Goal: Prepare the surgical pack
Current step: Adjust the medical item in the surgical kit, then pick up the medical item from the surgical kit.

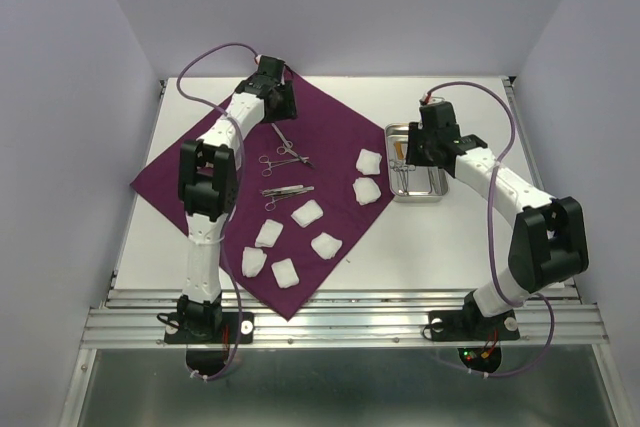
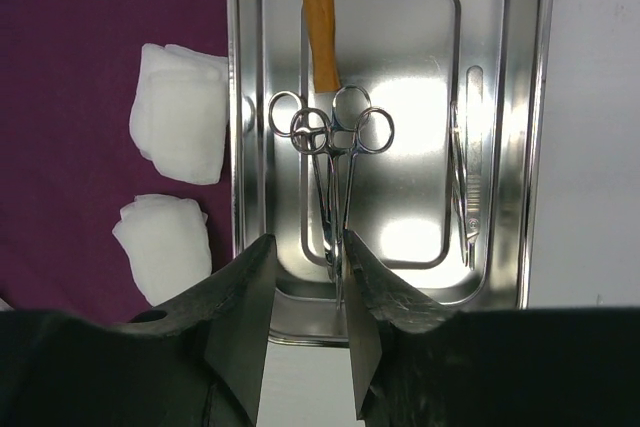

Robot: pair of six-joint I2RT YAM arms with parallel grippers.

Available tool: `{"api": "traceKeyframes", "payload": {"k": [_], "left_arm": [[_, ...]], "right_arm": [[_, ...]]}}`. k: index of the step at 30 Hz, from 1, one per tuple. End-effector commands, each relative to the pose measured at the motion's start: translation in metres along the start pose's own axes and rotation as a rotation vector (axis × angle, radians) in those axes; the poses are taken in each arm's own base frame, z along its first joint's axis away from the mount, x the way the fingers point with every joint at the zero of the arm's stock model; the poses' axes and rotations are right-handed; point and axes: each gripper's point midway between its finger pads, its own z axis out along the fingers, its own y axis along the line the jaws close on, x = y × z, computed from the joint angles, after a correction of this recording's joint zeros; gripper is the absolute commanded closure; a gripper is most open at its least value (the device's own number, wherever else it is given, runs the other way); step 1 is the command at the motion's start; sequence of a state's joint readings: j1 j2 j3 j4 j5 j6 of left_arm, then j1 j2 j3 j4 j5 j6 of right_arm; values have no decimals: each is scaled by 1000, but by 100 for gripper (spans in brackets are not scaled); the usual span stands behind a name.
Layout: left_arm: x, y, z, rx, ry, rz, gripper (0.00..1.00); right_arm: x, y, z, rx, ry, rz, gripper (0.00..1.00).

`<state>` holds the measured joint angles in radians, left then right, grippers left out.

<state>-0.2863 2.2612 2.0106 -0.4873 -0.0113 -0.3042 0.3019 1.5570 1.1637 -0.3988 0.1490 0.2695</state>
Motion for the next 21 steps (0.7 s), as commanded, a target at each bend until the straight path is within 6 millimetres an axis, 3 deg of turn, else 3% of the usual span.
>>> {"api": "traceKeyframes", "payload": {"k": [1, 10, 21], "left_arm": [[-6, 17, -5, -106, -37, -62, 32], [8, 33, 15, -195, -29, -118, 32], [29, 32, 44, -210, 22, -124, 49]], "right_arm": [[-17, 9, -12, -22, -48, 0, 61], [-19, 10, -11, -25, -42, -15, 61], [-16, 15, -7, -44, -16, -18, 61]]}}
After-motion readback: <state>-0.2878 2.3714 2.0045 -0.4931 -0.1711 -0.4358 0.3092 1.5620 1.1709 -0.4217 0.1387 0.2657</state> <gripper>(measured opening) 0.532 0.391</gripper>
